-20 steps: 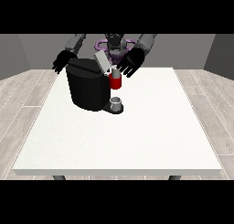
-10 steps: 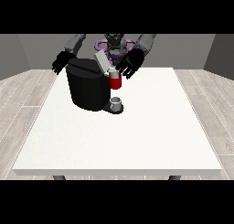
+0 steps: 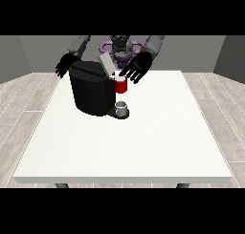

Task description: Insert the coffee pod into the coffee machine and close the lid

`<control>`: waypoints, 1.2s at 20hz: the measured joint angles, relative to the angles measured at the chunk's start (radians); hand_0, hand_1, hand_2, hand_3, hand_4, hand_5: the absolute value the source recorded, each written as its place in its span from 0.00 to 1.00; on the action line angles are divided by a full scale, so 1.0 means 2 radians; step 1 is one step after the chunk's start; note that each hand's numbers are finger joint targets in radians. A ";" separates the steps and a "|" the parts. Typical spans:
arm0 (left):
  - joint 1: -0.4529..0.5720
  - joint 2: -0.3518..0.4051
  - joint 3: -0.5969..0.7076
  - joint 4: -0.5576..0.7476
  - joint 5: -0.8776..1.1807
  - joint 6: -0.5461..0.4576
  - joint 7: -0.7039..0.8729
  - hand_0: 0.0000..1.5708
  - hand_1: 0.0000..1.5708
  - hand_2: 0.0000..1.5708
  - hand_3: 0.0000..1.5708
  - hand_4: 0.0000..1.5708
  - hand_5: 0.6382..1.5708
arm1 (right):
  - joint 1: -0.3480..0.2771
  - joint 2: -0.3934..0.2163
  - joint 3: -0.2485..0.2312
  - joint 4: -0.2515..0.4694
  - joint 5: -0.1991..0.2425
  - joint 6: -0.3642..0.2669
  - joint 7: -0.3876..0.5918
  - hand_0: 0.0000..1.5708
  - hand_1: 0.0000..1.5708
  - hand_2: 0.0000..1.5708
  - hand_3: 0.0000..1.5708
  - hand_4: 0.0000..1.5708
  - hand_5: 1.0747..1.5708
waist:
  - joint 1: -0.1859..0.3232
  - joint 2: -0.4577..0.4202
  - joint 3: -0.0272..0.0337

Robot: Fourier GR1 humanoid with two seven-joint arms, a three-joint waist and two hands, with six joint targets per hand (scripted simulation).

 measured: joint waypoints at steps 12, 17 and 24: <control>0.000 0.016 -0.016 -0.001 -0.022 -0.021 -0.027 0.00 0.00 0.00 0.00 0.00 1.00 | 0.000 0.001 -0.003 0.006 -0.002 -0.001 -0.013 0.00 0.00 0.00 0.00 0.26 1.00 | 0.003 0.004 0.0001; 0.007 0.009 -0.028 -0.004 -0.036 -0.022 -0.025 0.00 0.00 0.00 0.00 0.00 1.00 | -0.004 -0.007 -0.015 0.016 -0.009 0.003 -0.010 0.00 0.00 0.00 0.00 0.23 1.00 | 0.009 -0.002 0.0001; 0.012 0.002 -0.028 -0.008 -0.039 -0.036 -0.020 0.00 0.00 0.00 0.00 0.00 1.00 | 0.008 -0.006 -0.019 0.031 -0.009 0.001 -0.013 0.00 0.00 0.00 0.00 0.27 1.00 | 0.022 -0.026 -0.0005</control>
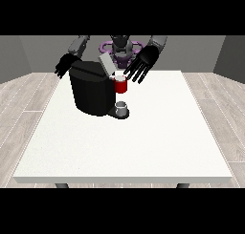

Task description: Insert the coffee pod into the coffee machine and close the lid

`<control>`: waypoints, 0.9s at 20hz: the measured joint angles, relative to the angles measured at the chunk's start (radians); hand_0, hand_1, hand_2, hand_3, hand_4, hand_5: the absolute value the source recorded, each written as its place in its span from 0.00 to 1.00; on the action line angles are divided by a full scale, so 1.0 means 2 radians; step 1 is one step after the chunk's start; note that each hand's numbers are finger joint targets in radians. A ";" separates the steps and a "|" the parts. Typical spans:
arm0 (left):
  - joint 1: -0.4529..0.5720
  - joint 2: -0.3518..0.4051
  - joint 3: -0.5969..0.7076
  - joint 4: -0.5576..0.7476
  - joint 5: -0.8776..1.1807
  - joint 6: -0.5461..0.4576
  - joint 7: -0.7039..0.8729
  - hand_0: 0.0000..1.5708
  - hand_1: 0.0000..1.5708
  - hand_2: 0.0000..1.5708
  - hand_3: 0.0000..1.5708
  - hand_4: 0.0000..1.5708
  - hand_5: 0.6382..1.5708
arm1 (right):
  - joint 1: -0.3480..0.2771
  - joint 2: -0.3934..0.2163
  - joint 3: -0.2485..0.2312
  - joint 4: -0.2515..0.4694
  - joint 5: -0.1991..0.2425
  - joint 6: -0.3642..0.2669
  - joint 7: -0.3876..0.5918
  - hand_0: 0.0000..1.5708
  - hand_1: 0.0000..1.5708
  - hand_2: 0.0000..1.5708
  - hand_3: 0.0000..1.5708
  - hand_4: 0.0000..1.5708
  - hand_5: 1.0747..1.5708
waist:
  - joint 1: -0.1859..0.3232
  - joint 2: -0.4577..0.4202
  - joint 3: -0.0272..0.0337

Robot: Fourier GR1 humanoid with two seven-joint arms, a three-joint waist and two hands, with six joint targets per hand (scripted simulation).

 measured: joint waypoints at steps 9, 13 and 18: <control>0.041 -0.028 0.011 -0.015 0.015 -0.002 0.000 0.00 0.00 0.00 0.00 0.00 1.00 | 0.030 0.006 -0.007 0.016 -0.005 -0.004 -0.015 0.00 0.00 0.00 0.00 0.25 1.00 | 0.026 -0.044 -0.0001; 0.064 -0.062 0.057 -0.019 0.069 0.003 0.007 0.00 0.00 0.00 0.00 0.16 1.00 | 0.059 0.001 -0.015 0.026 -0.011 0.004 -0.024 0.00 0.00 0.00 0.00 0.27 1.00 | 0.044 -0.077 -0.0003; 0.123 -0.111 0.109 -0.022 0.144 0.000 -0.015 0.00 0.00 0.00 0.00 0.00 1.00 | 0.086 -0.003 -0.024 0.024 -0.015 0.000 -0.017 0.00 0.00 0.00 0.00 0.31 1.00 | 0.079 -0.135 -0.0007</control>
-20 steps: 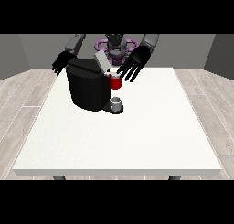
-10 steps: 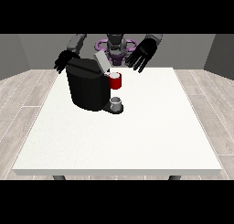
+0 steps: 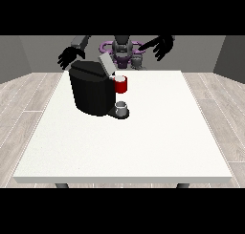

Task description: Insert the coffee pod into the coffee machine and close the lid

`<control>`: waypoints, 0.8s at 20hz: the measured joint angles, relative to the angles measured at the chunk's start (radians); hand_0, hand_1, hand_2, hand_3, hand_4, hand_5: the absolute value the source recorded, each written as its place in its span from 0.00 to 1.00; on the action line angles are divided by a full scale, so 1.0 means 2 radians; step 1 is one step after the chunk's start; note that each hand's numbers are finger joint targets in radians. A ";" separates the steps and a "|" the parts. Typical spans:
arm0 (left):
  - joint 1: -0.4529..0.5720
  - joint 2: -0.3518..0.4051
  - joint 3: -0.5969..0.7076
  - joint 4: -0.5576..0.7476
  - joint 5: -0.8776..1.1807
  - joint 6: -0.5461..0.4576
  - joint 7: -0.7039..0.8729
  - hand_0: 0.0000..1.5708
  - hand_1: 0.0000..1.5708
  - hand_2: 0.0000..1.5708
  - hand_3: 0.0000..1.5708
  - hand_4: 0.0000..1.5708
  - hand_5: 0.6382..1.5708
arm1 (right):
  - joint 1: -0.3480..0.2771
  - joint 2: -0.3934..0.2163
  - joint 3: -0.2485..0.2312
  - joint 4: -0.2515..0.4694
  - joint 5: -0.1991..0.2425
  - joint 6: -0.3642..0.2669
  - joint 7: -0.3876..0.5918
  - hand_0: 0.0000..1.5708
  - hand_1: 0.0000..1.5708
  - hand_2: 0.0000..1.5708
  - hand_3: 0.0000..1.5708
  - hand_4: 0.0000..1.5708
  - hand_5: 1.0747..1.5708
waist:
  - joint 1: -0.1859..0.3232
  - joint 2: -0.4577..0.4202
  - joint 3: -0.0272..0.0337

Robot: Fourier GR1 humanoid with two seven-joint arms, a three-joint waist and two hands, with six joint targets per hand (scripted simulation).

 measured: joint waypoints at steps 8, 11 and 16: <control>0.101 -0.049 0.036 -0.010 0.064 -0.005 -0.016 0.00 0.00 0.00 0.00 0.06 1.00 | 0.030 -0.025 0.020 -0.039 0.007 0.032 0.029 0.00 0.00 0.00 0.00 0.18 1.00 | 0.029 -0.075 0.0002; 0.125 -0.057 0.043 -0.018 0.081 -0.010 -0.019 0.00 0.00 0.00 0.00 0.00 1.00 | 0.017 -0.040 0.021 -0.057 -0.001 0.051 0.040 0.00 0.00 0.00 0.00 0.00 1.00 | 0.041 -0.082 0.0003; 0.157 -0.066 0.048 -0.037 0.108 -0.025 -0.014 0.00 0.00 0.00 0.00 0.04 1.00 | -0.007 -0.057 0.024 -0.088 -0.010 0.075 0.065 0.00 0.00 0.00 0.00 0.00 1.00 | 0.058 -0.091 0.0003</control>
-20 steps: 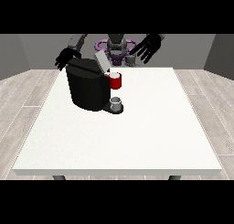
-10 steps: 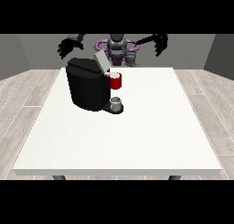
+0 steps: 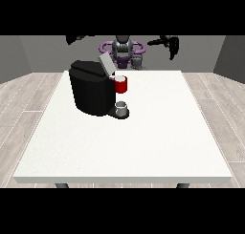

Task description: Insert the coffee pod into the coffee machine and close the lid

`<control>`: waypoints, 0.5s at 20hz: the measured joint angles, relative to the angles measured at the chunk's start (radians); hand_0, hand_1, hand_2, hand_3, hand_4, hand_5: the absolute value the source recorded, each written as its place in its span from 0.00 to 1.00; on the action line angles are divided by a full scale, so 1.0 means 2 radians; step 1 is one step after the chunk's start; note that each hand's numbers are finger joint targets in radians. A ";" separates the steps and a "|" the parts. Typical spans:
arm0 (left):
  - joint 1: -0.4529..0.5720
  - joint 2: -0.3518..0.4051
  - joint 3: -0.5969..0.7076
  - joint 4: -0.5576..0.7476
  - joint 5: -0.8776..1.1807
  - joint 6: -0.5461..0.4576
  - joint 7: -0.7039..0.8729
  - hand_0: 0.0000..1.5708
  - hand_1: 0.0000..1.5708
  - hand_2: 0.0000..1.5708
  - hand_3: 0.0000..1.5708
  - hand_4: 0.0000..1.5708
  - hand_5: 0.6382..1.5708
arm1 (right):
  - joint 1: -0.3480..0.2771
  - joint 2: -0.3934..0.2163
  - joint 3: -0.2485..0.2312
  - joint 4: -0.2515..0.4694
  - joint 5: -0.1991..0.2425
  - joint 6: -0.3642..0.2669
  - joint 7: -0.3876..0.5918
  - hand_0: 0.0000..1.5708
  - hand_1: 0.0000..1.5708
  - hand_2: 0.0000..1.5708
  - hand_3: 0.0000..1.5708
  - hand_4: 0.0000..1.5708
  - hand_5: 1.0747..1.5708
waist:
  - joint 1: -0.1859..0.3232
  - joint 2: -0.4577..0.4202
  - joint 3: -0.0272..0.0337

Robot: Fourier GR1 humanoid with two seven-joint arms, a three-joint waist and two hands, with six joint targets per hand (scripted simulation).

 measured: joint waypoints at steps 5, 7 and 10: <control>0.030 -0.018 -0.004 -0.032 0.027 -0.017 0.011 0.00 0.00 0.00 0.00 0.00 1.00 | -0.016 -0.006 0.012 -0.008 0.006 0.013 0.010 0.00 0.00 0.00 0.00 0.00 1.00 | 0.028 -0.001 0.0001; 0.040 -0.022 -0.010 -0.051 0.033 -0.016 0.014 0.00 0.00 0.00 0.00 0.06 1.00 | -0.026 -0.008 0.016 -0.010 0.010 0.019 0.014 0.00 0.00 0.00 0.00 0.15 1.00 | 0.033 0.006 0.0002; 0.054 -0.024 -0.018 -0.083 0.045 -0.025 0.021 0.00 0.00 0.00 0.00 0.07 1.00 | -0.043 -0.004 0.027 -0.009 0.028 0.012 0.016 0.00 0.00 0.00 0.00 0.10 1.00 | 0.043 0.018 0.0001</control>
